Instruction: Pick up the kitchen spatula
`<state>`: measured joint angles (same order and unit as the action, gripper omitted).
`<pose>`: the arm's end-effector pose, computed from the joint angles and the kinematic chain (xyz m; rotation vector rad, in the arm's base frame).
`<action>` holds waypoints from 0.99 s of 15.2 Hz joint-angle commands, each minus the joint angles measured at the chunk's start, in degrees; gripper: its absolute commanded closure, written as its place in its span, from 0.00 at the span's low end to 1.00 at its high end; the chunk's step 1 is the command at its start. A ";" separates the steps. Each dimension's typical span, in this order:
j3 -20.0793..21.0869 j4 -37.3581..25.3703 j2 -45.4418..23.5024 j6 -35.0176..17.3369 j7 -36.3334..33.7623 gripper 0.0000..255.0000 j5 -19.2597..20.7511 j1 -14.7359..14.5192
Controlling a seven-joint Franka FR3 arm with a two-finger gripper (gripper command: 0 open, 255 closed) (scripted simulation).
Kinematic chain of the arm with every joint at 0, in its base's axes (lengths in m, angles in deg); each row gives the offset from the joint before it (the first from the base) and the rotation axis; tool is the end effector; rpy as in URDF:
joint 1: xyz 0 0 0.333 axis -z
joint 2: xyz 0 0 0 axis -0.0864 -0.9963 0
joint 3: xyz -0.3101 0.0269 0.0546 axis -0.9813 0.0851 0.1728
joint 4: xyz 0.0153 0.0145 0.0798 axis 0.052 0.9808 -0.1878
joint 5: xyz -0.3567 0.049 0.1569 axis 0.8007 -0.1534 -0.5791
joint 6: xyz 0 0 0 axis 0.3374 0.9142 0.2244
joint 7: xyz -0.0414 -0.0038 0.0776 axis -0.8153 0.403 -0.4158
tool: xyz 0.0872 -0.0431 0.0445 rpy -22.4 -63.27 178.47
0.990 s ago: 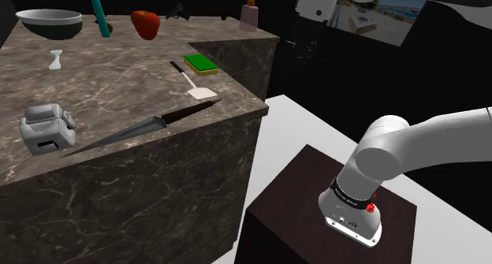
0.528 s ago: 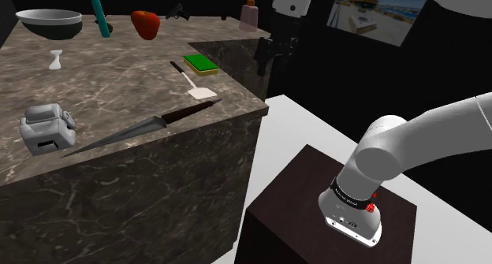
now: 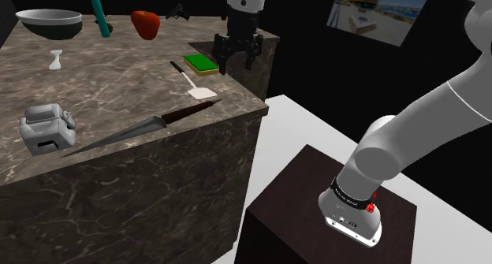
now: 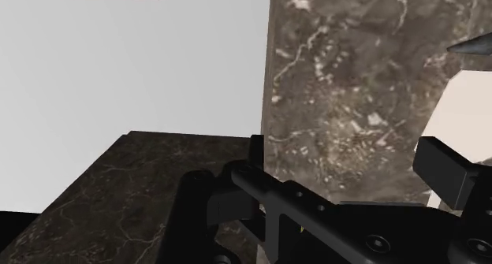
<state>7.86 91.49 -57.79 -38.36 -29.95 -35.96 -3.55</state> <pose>0.4190 0.1656 0.5936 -3.1082 0.3024 -0.1011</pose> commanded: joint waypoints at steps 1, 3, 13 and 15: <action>2.07 -4.02 -4.78 -0.56 -3.21 0.00 1.25 0.33; 4.06 -8.56 -9.54 -0.43 -6.60 0.00 2.97 0.39; 8.47 -20.93 -24.62 -0.97 -16.81 0.00 10.28 -1.39; 8.44 -19.28 -24.51 -2.54 -16.84 0.00 10.25 -1.36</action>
<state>16.29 71.46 -82.26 -40.07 -46.69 -25.75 -4.89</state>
